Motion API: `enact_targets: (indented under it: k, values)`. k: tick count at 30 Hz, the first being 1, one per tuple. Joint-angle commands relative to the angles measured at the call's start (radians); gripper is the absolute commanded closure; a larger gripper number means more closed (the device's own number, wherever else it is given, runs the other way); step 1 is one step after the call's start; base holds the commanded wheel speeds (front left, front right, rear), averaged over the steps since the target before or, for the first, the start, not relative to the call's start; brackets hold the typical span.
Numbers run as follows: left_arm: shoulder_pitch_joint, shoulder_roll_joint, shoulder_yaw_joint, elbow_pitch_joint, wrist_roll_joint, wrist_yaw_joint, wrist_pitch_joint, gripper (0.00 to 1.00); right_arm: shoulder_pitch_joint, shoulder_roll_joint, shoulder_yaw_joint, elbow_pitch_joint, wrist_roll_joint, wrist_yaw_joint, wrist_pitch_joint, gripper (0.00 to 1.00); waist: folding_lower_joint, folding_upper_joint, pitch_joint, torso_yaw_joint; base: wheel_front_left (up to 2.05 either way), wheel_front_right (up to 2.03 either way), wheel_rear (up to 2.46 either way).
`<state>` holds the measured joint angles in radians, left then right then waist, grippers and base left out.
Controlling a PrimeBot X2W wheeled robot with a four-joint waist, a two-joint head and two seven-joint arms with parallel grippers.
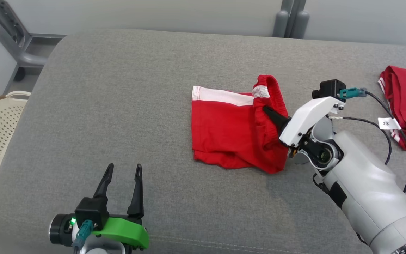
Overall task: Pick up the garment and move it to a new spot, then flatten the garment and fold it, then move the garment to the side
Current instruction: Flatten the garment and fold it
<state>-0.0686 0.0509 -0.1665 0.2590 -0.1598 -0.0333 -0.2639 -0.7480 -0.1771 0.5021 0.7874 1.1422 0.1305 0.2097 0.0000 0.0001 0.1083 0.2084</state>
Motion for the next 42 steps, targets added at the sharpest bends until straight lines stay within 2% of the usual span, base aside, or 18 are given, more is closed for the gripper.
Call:
enact_targets:
  k: [1,13,26,28,29,30,35,37,42]
  values:
    - [-0.006,0.000,-0.006,-0.001,-0.005,0.007,0.000,0.00,-0.020,0.003,0.006,0.014,-0.007,0.000,-0.002,1.00,0.0000,-0.0001,0.003,0.022,0.00,0.00,0.00]
    - [-0.031,0.001,-0.104,0.008,-0.056,0.032,0.000,0.00,-0.157,0.077,0.012,0.252,-0.013,0.000,-0.010,1.00,0.0000,-0.0001,0.016,0.114,0.00,0.00,0.00]
    - [-0.048,0.000,-0.169,0.016,-0.089,0.053,0.000,0.00,-0.202,0.100,0.042,0.387,-0.035,0.000,-0.077,1.00,0.0000,-0.0001,0.028,0.191,0.00,0.00,0.00]
    - [-0.048,0.000,-0.170,0.016,-0.092,0.055,0.000,0.00,-0.201,0.101,0.045,0.398,-0.035,0.000,-0.085,0.65,0.0000,-0.0001,0.031,0.194,0.00,0.00,0.00]
    - [-0.049,0.000,-0.169,0.016,-0.093,0.057,0.000,0.00,-0.202,0.101,0.043,0.404,-0.033,0.000,-0.093,0.40,0.0000,-0.0001,0.032,0.194,0.00,0.00,0.00]
    - [-0.049,0.000,-0.168,0.016,-0.092,0.058,0.000,0.00,-0.203,0.102,0.043,0.408,-0.032,0.000,-0.099,0.00,0.0000,-0.0001,0.033,0.193,0.00,0.00,0.00]
    - [-0.047,0.000,-0.156,0.016,-0.086,0.060,0.000,0.00,-0.207,0.106,0.043,0.403,-0.023,0.000,-0.127,0.00,0.0000,-0.0001,0.035,0.178,0.00,0.00,0.00]
    - [-0.050,0.000,-0.150,0.017,-0.082,0.056,0.000,0.00,-0.201,0.108,0.046,0.376,-0.013,0.000,-0.136,0.00,0.0000,-0.0001,0.036,0.169,0.00,0.00,0.00]
    - [-0.050,0.001,-0.136,0.017,-0.069,0.052,0.000,0.00,-0.162,0.065,0.102,0.267,-0.049,0.000,-0.215,0.00,0.0000,-0.0001,0.027,0.141,0.00,0.00,0.00]
